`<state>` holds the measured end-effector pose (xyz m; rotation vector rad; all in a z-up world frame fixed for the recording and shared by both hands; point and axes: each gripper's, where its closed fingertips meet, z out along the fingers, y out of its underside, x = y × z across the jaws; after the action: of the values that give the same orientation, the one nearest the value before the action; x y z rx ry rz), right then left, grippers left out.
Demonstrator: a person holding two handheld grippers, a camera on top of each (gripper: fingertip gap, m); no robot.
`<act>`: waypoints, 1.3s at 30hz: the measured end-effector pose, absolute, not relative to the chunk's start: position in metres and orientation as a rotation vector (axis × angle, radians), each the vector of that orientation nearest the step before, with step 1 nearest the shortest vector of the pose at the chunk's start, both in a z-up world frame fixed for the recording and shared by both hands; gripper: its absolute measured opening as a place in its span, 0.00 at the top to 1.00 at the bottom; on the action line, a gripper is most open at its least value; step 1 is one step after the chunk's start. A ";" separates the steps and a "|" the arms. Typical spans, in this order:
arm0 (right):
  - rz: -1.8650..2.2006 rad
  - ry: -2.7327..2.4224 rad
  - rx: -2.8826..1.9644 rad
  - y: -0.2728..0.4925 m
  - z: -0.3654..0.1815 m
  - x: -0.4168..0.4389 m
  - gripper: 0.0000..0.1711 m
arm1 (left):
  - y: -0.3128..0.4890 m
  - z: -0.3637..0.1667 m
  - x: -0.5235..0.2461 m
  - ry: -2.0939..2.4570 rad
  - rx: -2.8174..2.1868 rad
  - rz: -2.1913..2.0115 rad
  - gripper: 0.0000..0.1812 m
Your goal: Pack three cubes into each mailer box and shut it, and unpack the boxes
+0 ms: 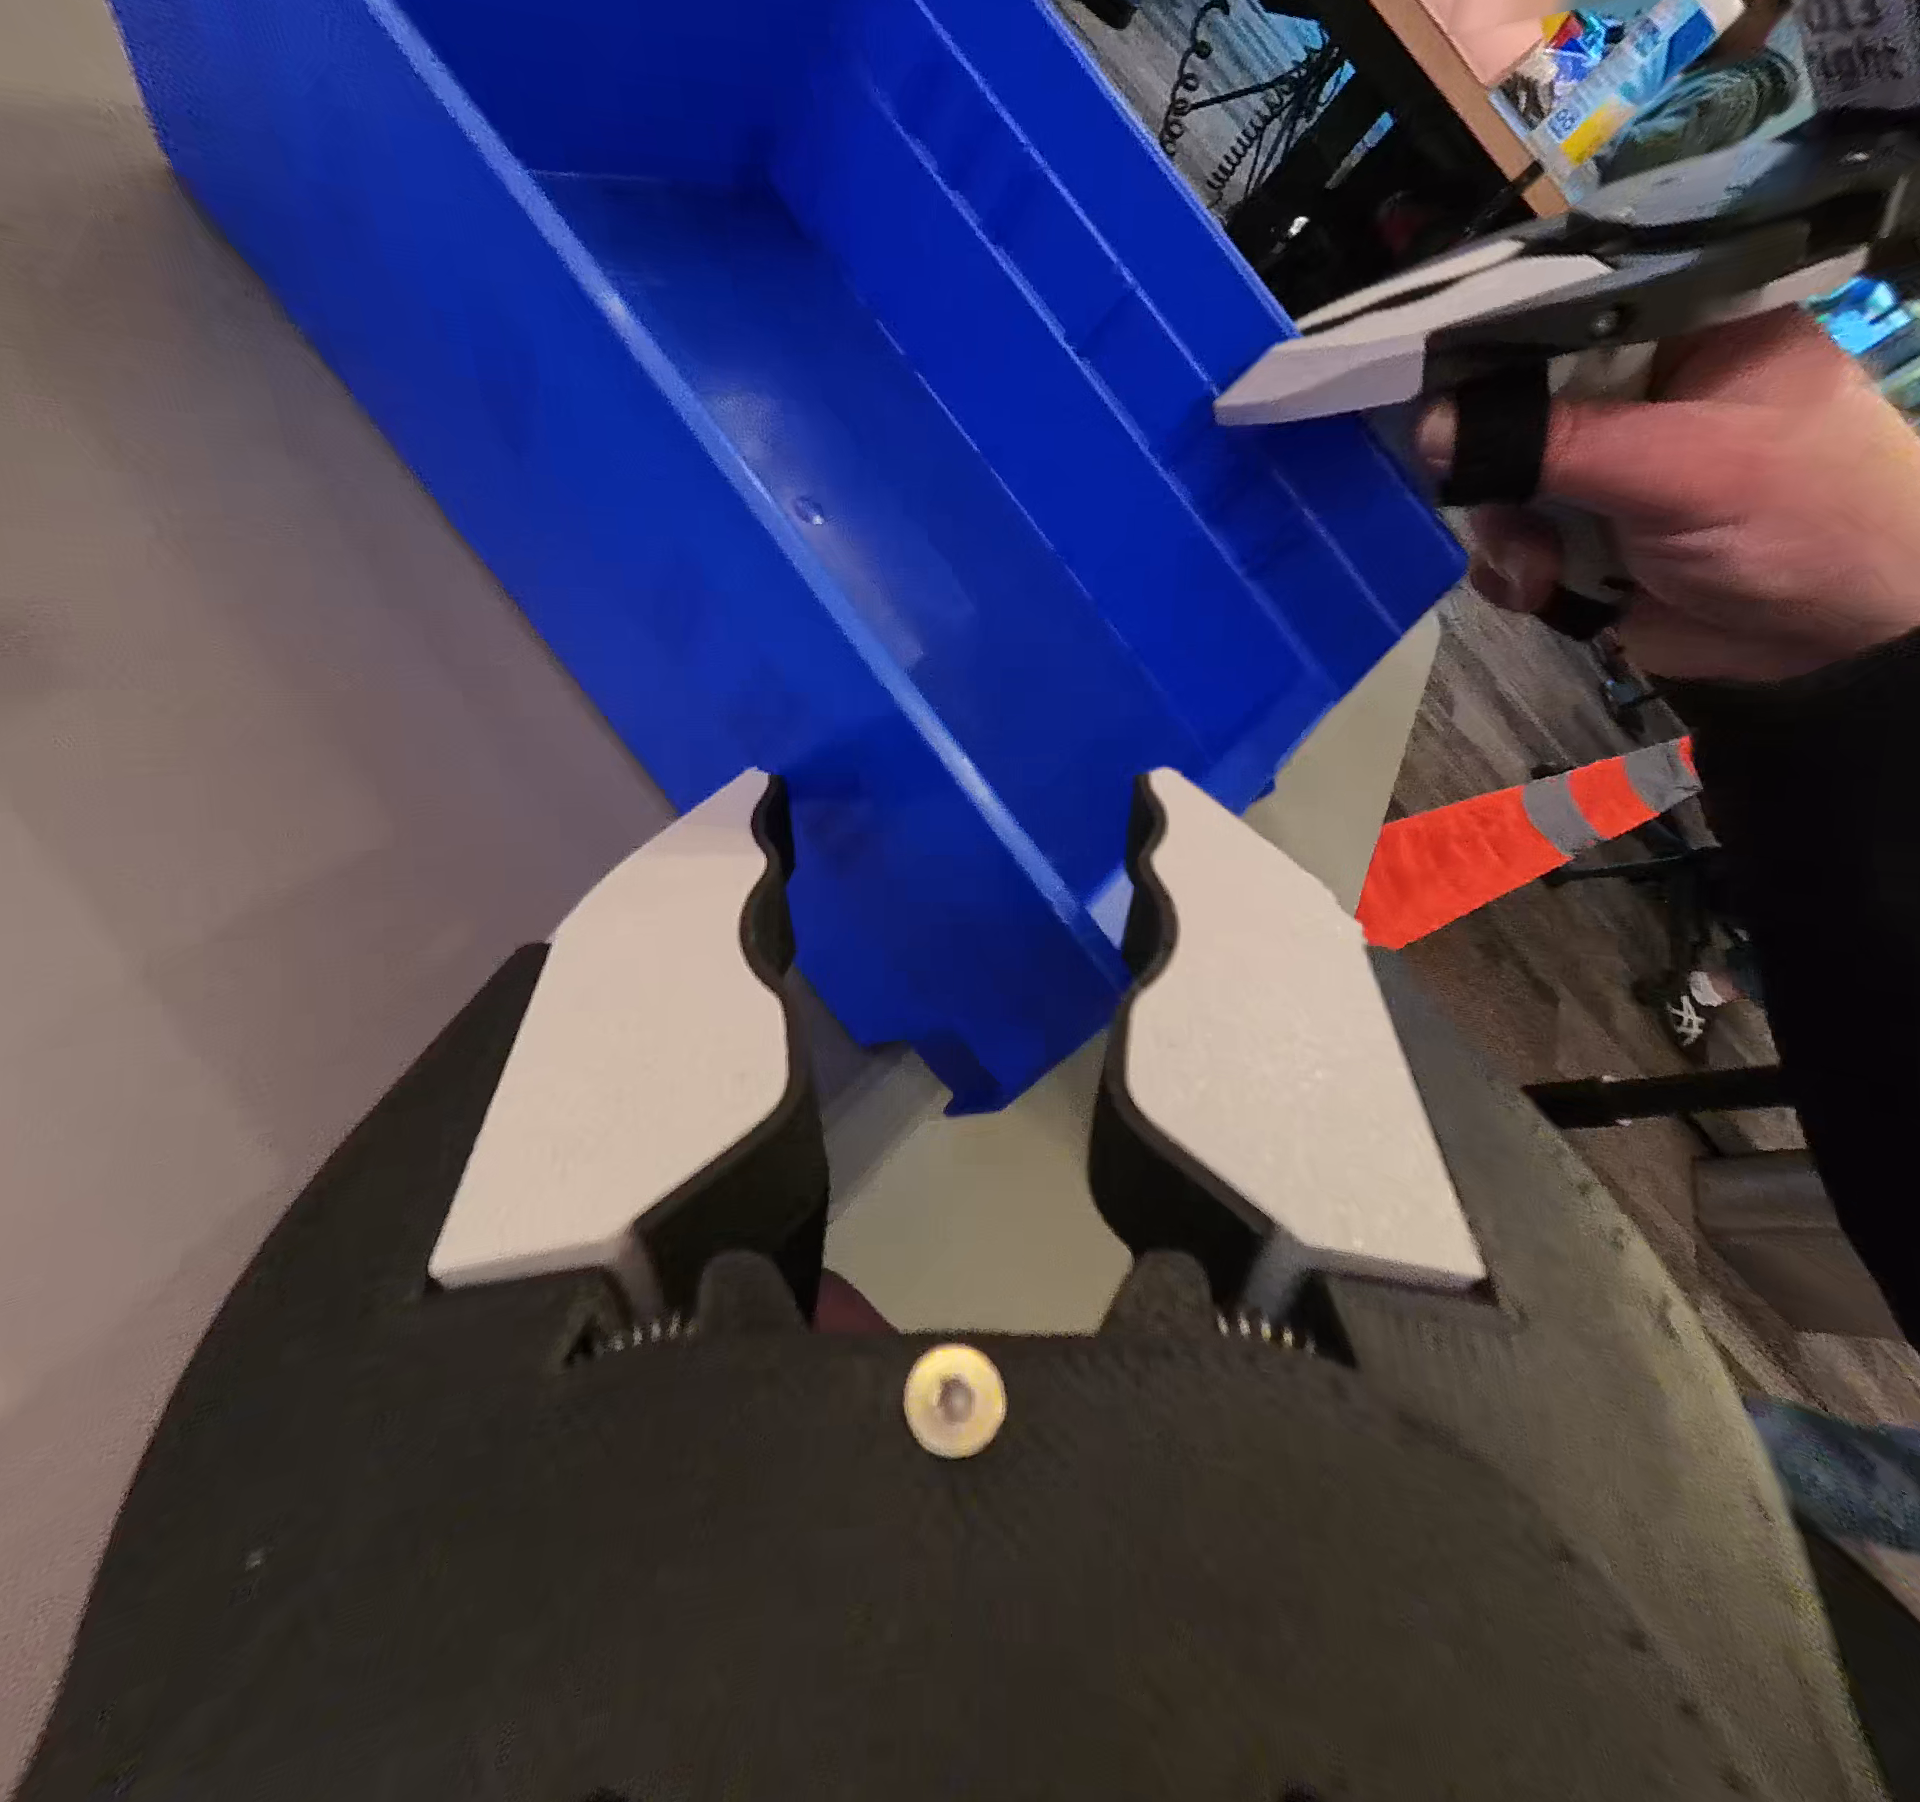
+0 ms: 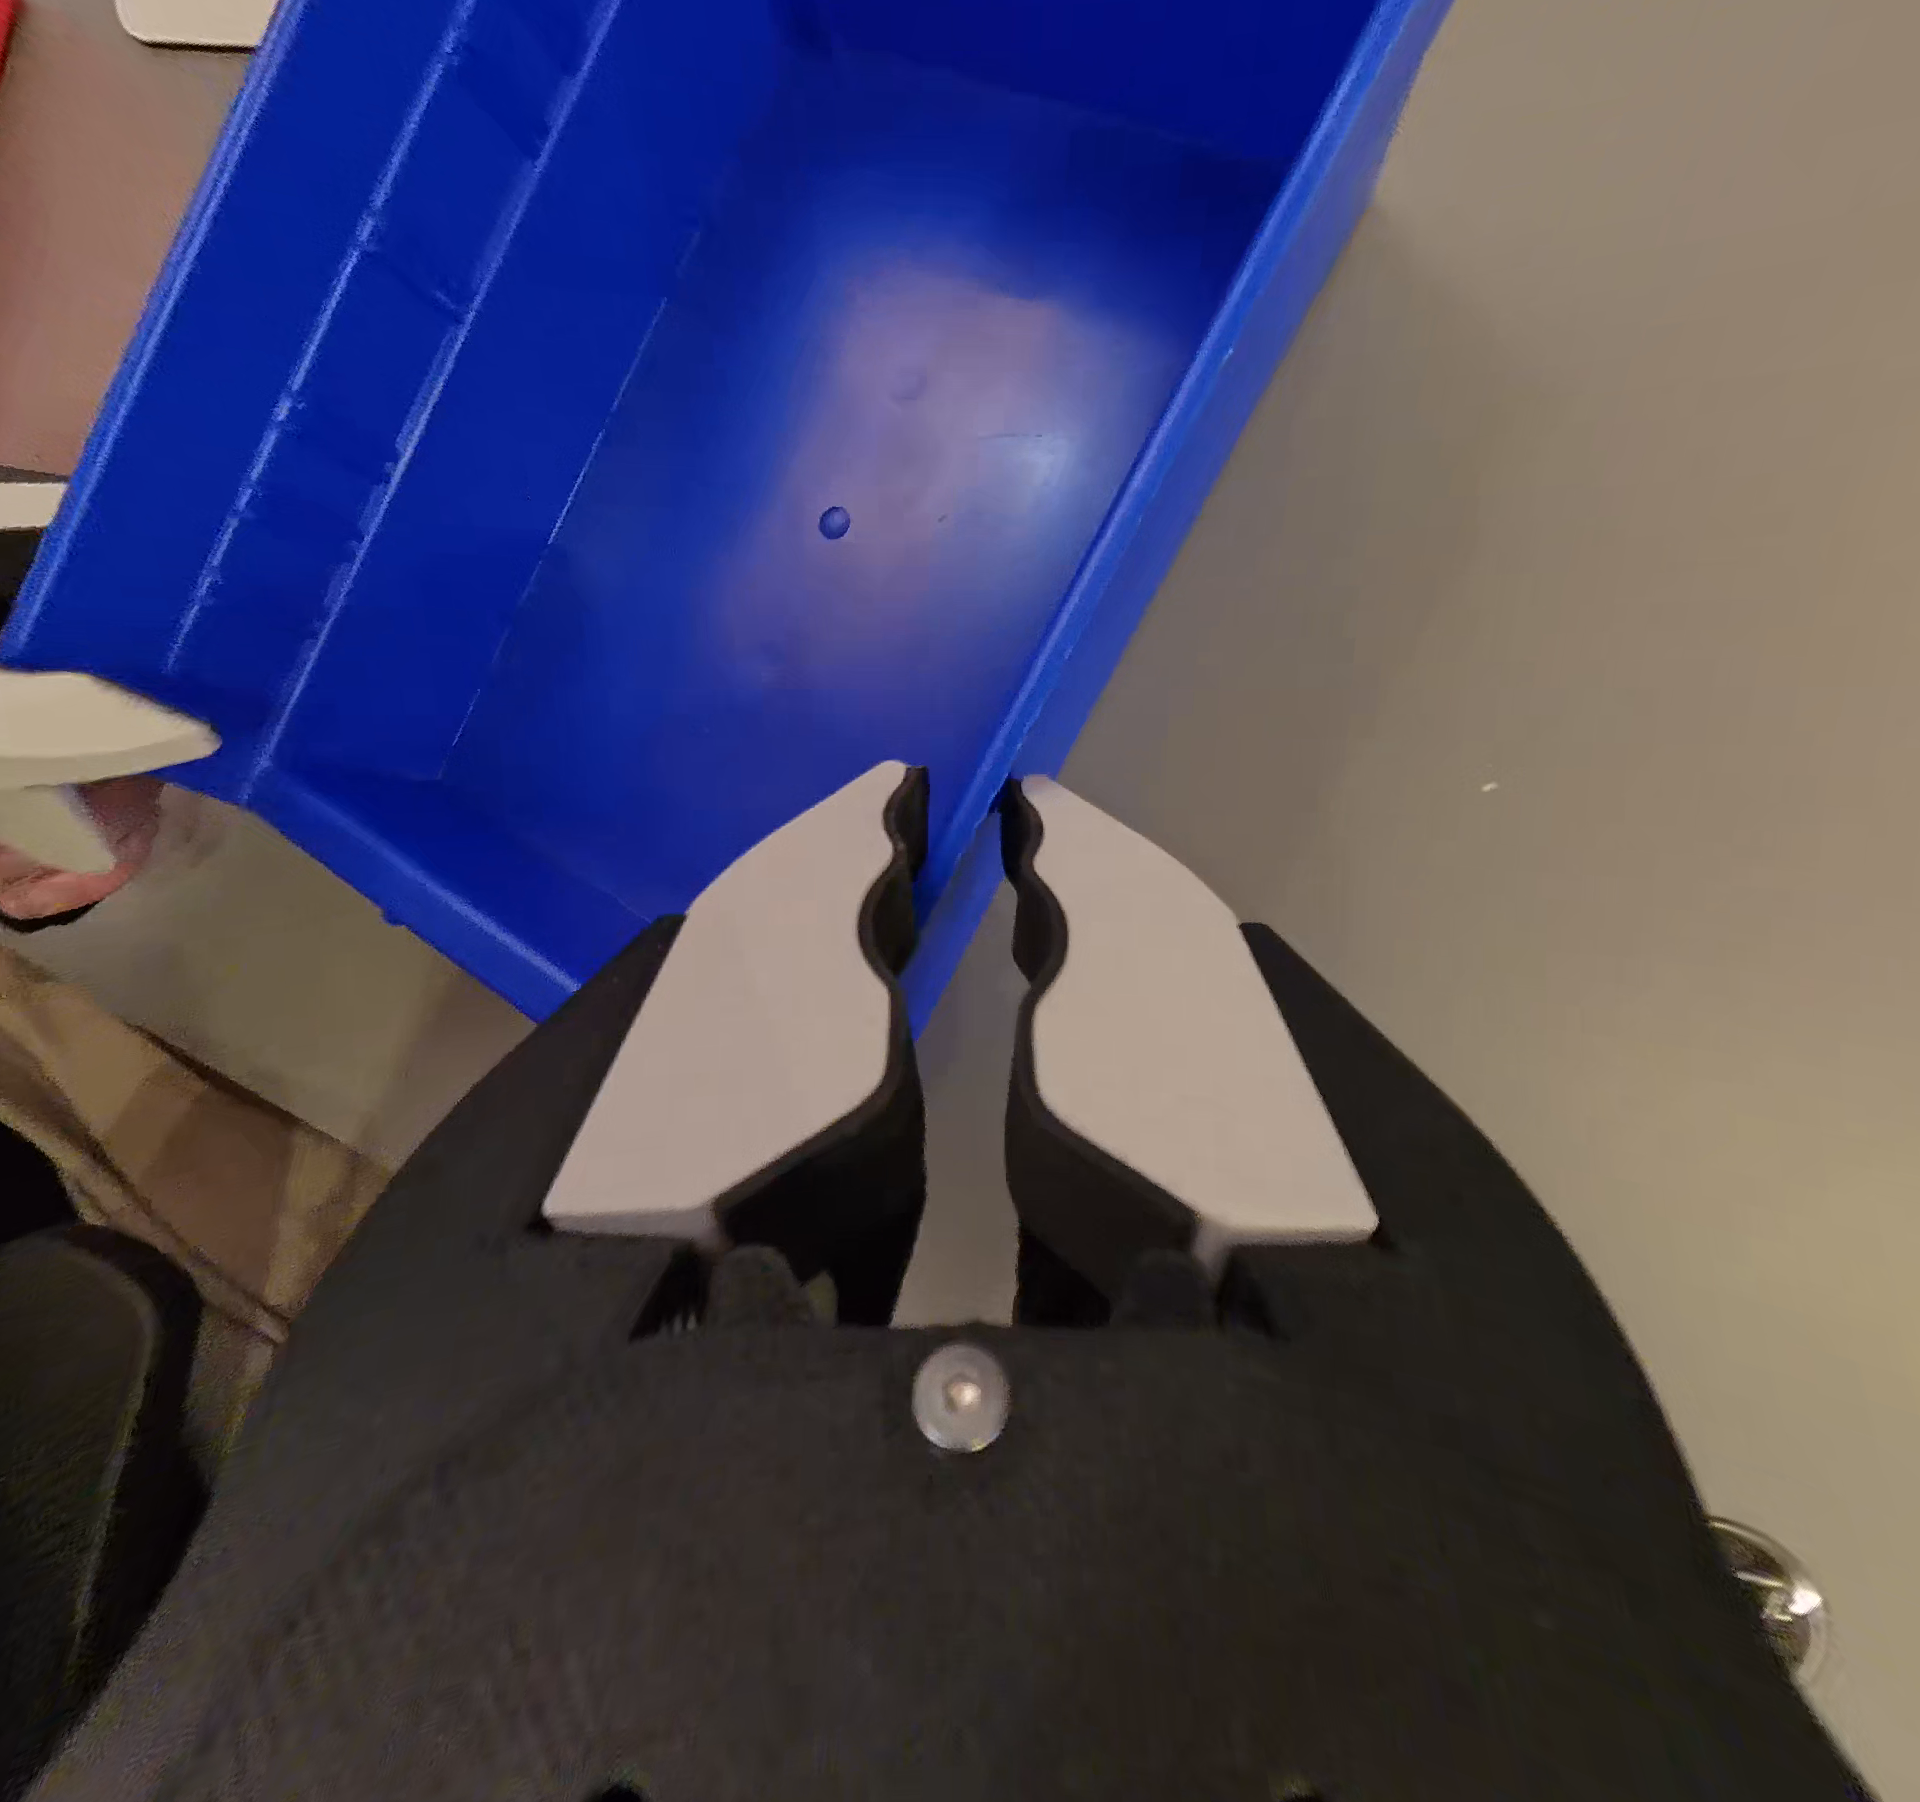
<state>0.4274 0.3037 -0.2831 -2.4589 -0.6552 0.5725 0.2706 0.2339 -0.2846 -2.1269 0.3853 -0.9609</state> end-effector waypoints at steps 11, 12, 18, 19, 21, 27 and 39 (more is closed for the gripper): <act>0.472 -0.613 -2.462 0.324 -0.276 0.448 0.68 | 0.214 -0.234 0.245 0.523 -1.956 -0.968 0.66; 0.448 -0.613 -2.448 0.322 -0.274 0.449 0.66 | 0.208 -0.224 0.225 0.551 -1.942 -0.900 0.66; 0.395 -0.673 -2.442 0.303 -0.277 0.442 0.65 | 0.188 -0.188 -0.004 0.410 -2.016 -0.149 0.67; 0.376 -0.682 -2.452 0.300 -0.279 0.442 0.65 | 0.179 -0.187 -0.055 0.359 -2.054 0.013 0.68; 0.350 -0.694 -2.464 0.297 -0.282 0.443 0.68 | 0.151 -0.198 -0.150 0.277 -2.190 0.325 0.68; 0.351 -0.717 -2.495 0.293 -0.293 0.437 0.79 | 0.084 -0.260 -0.285 -0.008 -2.475 0.429 0.69; 0.249 -0.581 -2.489 0.309 -0.299 0.451 0.92 | 0.102 -0.297 -0.296 -0.273 -2.421 0.031 0.97</act>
<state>0.4507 0.3088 -0.2989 -2.4895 -0.5806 0.2493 -0.2960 0.1017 -0.2972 -2.4212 -0.2728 0.0311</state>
